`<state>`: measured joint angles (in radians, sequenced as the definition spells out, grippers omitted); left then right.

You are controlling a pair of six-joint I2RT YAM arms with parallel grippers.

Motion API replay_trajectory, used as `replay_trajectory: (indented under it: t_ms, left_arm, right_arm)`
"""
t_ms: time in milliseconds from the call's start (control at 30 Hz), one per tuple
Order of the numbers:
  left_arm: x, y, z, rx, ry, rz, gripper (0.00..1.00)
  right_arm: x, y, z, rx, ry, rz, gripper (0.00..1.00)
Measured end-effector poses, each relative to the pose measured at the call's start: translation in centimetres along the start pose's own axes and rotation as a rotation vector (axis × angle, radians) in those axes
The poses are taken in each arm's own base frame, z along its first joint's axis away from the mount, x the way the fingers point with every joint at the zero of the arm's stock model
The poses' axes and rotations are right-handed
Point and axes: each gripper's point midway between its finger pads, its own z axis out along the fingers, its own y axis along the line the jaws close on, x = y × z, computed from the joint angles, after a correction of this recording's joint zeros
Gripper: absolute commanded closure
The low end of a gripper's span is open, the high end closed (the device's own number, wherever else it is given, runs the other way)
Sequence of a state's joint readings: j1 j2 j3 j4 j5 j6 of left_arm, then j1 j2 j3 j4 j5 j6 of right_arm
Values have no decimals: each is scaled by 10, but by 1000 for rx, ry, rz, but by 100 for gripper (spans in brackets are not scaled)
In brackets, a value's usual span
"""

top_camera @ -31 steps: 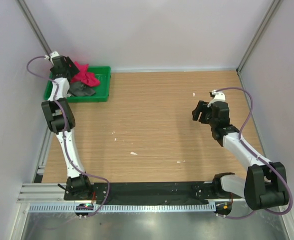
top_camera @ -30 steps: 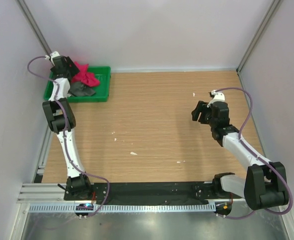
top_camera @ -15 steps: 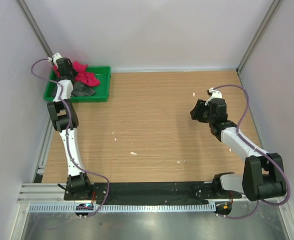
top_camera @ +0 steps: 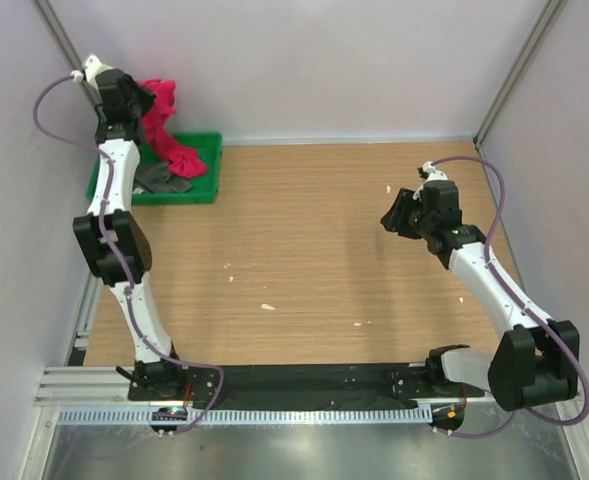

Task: Fold and stack the t-shirts
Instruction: Grab the tshirt from the pile, then move the tshirt to the center of the board

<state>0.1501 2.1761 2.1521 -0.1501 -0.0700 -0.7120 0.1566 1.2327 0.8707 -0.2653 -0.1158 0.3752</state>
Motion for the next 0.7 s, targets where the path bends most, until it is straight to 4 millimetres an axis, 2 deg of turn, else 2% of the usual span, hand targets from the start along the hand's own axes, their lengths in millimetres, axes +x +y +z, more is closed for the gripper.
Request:
replay_trajectory:
  t_ms: [67, 133, 200, 267, 300, 333, 400, 433, 467, 533, 567, 600, 633, 700]
  left_arm:
    - [-9, -49, -50, 78, -1, -17, 100]
    - [-5, -91, -98, 151, 17, -30, 100]
    - [7, -137, -159, 247, 62, -33, 100]
    - [20, -168, -210, 338, 109, -36, 100]
    - [27, -177, -233, 371, 136, -33, 100]
    - [34, -181, -256, 397, 162, -30, 90]
    - [48, -178, -295, 433, 213, -16, 57]
    - [57, -174, -314, 451, 245, -9, 20]
    - [67, -168, -333, 471, 279, -3, 14]
    - [93, -149, -368, 497, 358, 6, 8]
    - [104, -140, -378, 499, 388, 14, 8]
    - [126, -120, -395, 500, 448, 31, 9]
    - [138, -107, -406, 500, 483, 41, 13]
    - [164, -74, -423, 470, 563, 67, 15]
  right_arm:
    - [-5, 6, -15, -7, -5, 6, 46]
    - [-7, 11, -27, -18, -11, 10, 43]
    - [-6, 16, -41, -31, -9, 6, 40]
    - [-3, 22, -51, -40, 9, -5, 39]
    - [-1, 25, -55, -45, 20, -12, 39]
    - [1, 29, -59, -52, 34, -21, 38]
    - [4, 35, -63, -64, 57, -33, 35]
    - [7, 37, -65, -70, 70, -38, 29]
    - [9, 39, -67, -75, 81, -37, 27]
    - [15, 43, -70, -85, 108, -35, 26]
    - [18, 45, -71, -91, 119, -34, 26]
    - [22, 47, -73, -99, 134, -34, 26]
    - [26, 49, -74, -105, 148, -37, 26]
    - [35, 56, -76, -124, 180, -51, 26]
